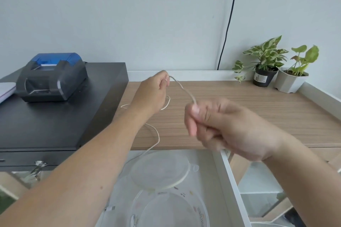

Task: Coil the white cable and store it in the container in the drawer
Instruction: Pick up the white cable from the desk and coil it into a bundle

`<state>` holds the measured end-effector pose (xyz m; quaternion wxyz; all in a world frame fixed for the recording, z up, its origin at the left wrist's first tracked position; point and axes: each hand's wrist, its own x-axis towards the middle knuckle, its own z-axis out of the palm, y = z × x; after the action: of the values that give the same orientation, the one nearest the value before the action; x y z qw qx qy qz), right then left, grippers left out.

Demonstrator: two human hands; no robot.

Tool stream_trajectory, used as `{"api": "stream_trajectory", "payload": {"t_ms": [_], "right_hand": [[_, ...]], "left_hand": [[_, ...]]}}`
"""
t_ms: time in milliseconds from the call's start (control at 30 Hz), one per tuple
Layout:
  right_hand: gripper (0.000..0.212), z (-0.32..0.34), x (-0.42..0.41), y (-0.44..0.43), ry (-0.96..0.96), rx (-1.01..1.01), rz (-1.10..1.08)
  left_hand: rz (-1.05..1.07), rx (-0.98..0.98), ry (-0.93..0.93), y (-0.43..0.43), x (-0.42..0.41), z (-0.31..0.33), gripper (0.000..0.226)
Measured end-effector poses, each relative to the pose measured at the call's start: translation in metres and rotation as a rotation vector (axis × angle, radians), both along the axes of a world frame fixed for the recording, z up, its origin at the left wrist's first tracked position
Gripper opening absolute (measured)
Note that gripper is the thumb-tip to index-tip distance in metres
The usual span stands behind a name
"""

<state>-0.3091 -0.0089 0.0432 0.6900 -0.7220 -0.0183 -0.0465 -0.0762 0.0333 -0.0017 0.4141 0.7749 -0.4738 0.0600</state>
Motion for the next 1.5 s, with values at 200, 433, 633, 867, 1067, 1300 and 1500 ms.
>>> {"api": "stream_trajectory", "payload": {"t_ms": [200,433,633,867,1067,1300,1500], "right_hand": [[0.026,0.054,0.048,-0.046,-0.429,0.25,-0.286],[0.035,-0.004,0.076,-0.095,-0.171,-0.741,-0.559],[0.034,-0.045,0.04,-0.063,-0.115,-0.61,-0.341],[0.031,0.003,0.018,-0.023,-0.369,0.078,-0.24],[0.033,0.063,0.048,-0.051,-0.56,-0.081,-0.499],[0.04,0.005,0.037,-0.072,-0.174,-0.697,-0.347],[0.025,-0.001,0.011,-0.035,-0.139,0.034,-0.014]], "left_hand": [[-0.052,0.089,-0.105,0.01,-0.04,-0.037,0.03],[-0.14,-0.016,-0.343,0.024,-0.08,0.007,0.024],[-0.226,0.023,-0.327,0.026,-0.044,0.052,0.022],[-0.309,0.045,-0.238,0.02,-0.028,0.032,0.041],[-0.279,0.069,-0.181,0.031,-0.078,-0.001,0.031],[-0.097,-0.046,-0.456,0.053,-0.069,0.048,0.031],[-0.323,0.097,-0.385,0.047,-0.036,0.071,0.033]]}}
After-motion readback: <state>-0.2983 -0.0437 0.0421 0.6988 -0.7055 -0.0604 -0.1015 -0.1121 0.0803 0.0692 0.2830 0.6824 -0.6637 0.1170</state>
